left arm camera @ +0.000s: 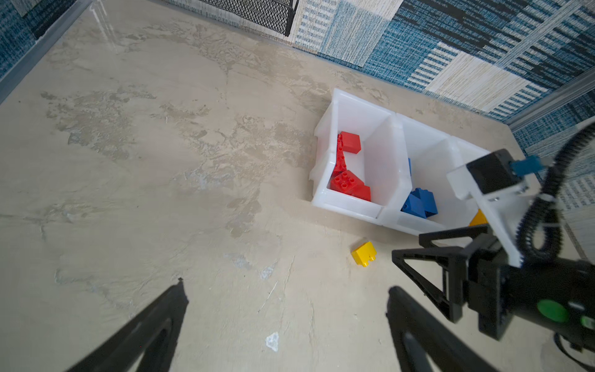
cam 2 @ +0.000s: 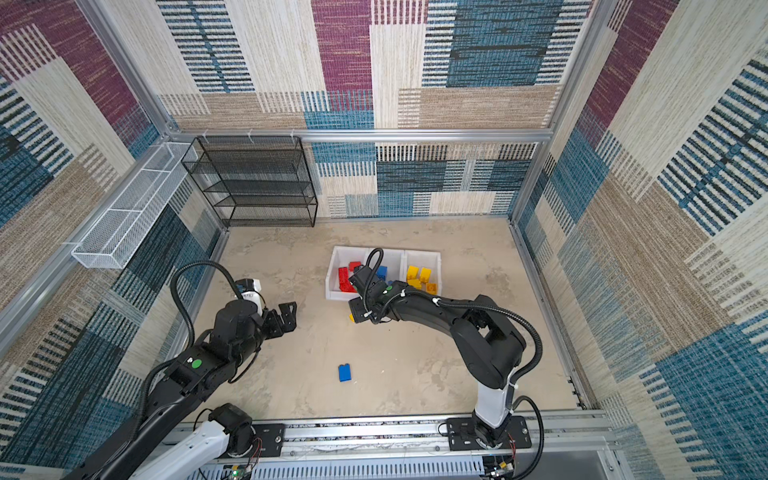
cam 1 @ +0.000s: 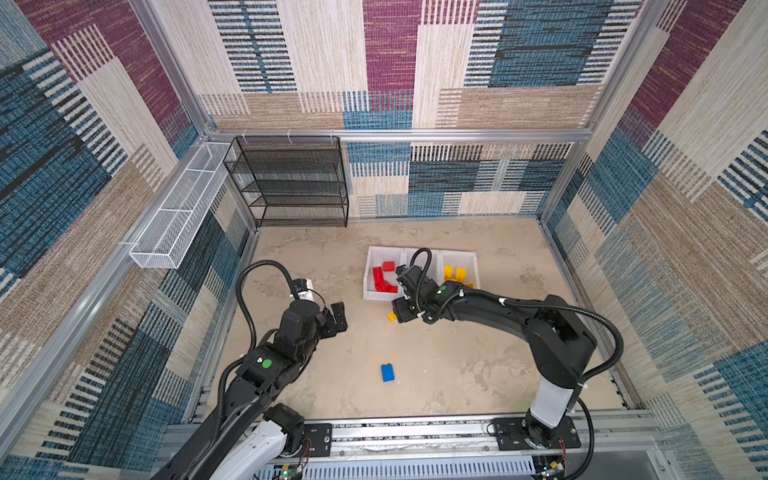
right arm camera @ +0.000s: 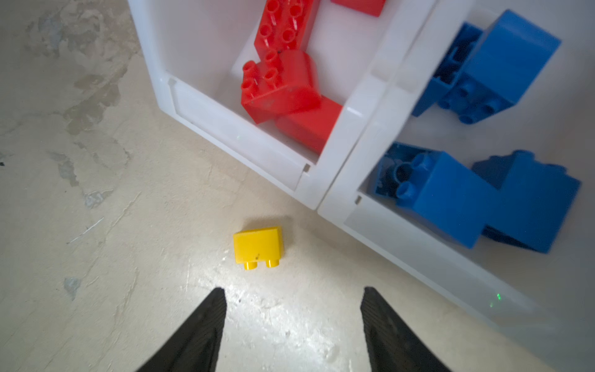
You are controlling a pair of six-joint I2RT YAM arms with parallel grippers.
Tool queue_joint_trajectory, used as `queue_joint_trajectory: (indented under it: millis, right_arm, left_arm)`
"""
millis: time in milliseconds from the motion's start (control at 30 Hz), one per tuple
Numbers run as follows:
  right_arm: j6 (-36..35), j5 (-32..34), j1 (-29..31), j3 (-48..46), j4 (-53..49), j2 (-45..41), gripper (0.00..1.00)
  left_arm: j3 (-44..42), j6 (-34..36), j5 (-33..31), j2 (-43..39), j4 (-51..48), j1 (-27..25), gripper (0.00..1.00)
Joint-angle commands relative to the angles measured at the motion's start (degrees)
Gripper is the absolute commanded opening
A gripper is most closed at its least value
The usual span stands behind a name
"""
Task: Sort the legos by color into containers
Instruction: 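Withdraw the left arm while the right gripper grasps the small yellow brick, then carry the small yellow brick with the right gripper into the yellow compartment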
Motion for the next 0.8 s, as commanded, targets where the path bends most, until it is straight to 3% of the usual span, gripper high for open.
queue_joint_trajectory:
  millis: [0,367,767]
  right_arm:
    - [-2.79,-1.26,0.58,2.67,0.56,3.36,0.68]
    - [-4.55,-0.4,1.76,8.45,-1.55,11.78,0.6]
    - [-3.66,0.94,2.87,6.4,-1.74,11.15,0.38]
  left_arm:
    - [-1.26,-2.93,0.51,-1.74,-1.94,0.08,0.99]
    - [-3.01,-4.33,3.75,-3.1,-2.17,0.1,0.97]
    - [-3.68,-4.95,3.95,-2.26,-1.28,0.09,0.96]
